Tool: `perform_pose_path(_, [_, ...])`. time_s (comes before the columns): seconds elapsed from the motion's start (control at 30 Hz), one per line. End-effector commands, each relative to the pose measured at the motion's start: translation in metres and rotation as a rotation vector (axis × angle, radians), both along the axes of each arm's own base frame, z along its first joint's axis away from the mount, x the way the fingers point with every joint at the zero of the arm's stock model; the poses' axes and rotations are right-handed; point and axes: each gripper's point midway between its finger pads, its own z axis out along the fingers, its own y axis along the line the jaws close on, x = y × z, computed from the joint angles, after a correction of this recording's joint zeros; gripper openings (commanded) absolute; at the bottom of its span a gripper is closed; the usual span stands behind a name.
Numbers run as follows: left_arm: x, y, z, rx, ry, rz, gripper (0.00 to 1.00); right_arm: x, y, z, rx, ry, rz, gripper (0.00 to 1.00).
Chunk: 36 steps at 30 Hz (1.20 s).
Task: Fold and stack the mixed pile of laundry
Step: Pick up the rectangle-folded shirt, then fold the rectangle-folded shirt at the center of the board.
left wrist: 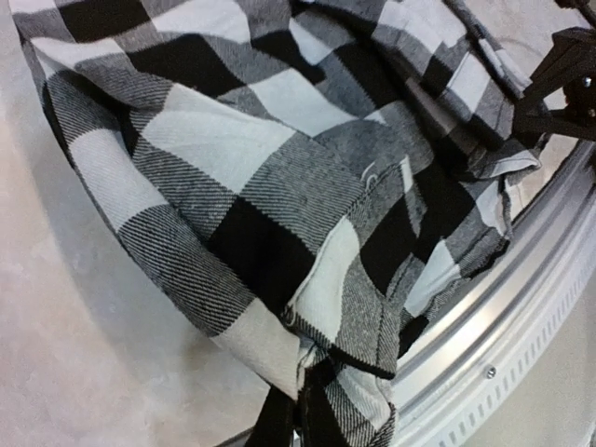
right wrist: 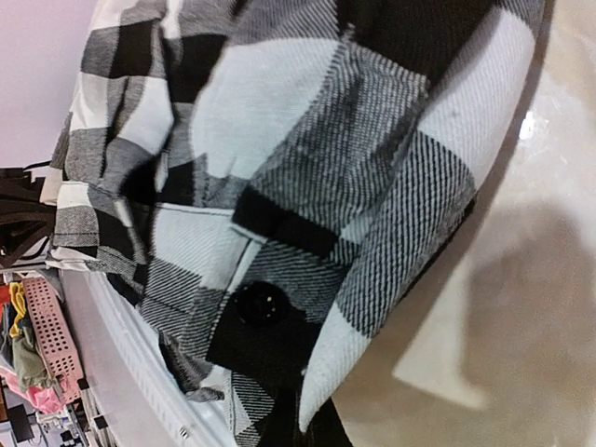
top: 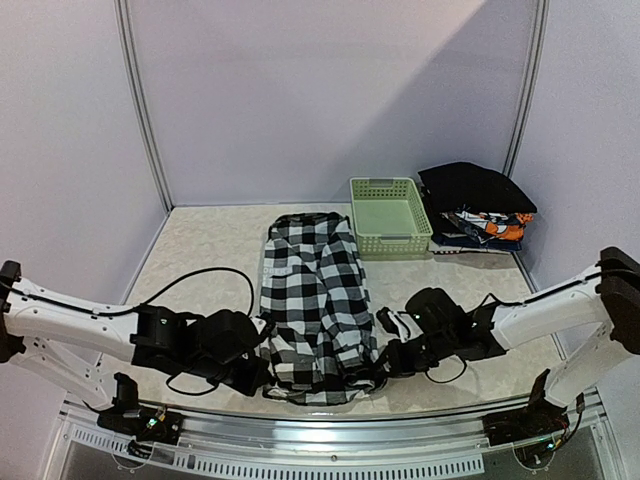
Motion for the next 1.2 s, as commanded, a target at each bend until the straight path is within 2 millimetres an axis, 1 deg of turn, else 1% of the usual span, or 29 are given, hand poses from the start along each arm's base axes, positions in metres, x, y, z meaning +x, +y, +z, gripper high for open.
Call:
perform_pose_path(0.0, [-0.003,0.012,0.025,0.036,-0.061,0.004,0.00,-0.006,-0.014,0.023,-0.042,-0.038,-0.002,0.00])
perform_pose_path(0.03, [-0.002,0.013,0.030,0.036,-0.076,0.006,0.00,-0.005,-0.015,0.028,-0.041,-0.049,-0.004,0.00])
perform_pose_path(0.1, [0.001,0.014,0.039,0.028,-0.103,0.011,0.00,0.000,-0.015,0.047,-0.020,-0.090,-0.014,0.00])
perform_pose_path(0.27, [0.014,0.016,0.059,0.013,-0.186,0.039,0.00,0.014,-0.005,0.076,-0.007,-0.171,-0.011,0.00])
perform_pose_path(0.4, [0.033,0.019,0.077,0.026,-0.273,0.100,0.00,0.030,0.005,0.093,-0.025,-0.221,-0.020,0.00])
perform_pose_path(0.57, [0.058,0.013,0.097,-0.035,-0.330,0.162,0.00,0.051,0.019,0.118,-0.044,-0.298,-0.027,0.00])
perform_pose_path(0.6, [0.063,0.012,0.100,-0.040,-0.338,0.170,0.00,0.057,0.023,0.127,-0.041,-0.315,-0.034,0.00])
perform_pose_path(0.77, [0.090,0.011,0.119,-0.053,-0.387,0.214,0.00,0.086,0.028,0.135,-0.113,-0.355,-0.061,0.00])
perform_pose_path(0.93, [0.125,0.019,0.127,-0.023,-0.421,0.267,0.00,0.119,0.026,0.143,-0.143,-0.373,-0.110,0.00])
perform_pose_path(1.07, [0.154,0.025,0.135,0.009,-0.440,0.309,0.00,0.146,0.022,0.143,-0.181,-0.378,-0.145,0.00])
perform_pose_path(1.17, [0.174,0.026,0.134,0.030,-0.434,0.327,0.00,0.163,0.021,0.145,-0.194,-0.375,-0.163,0.00])
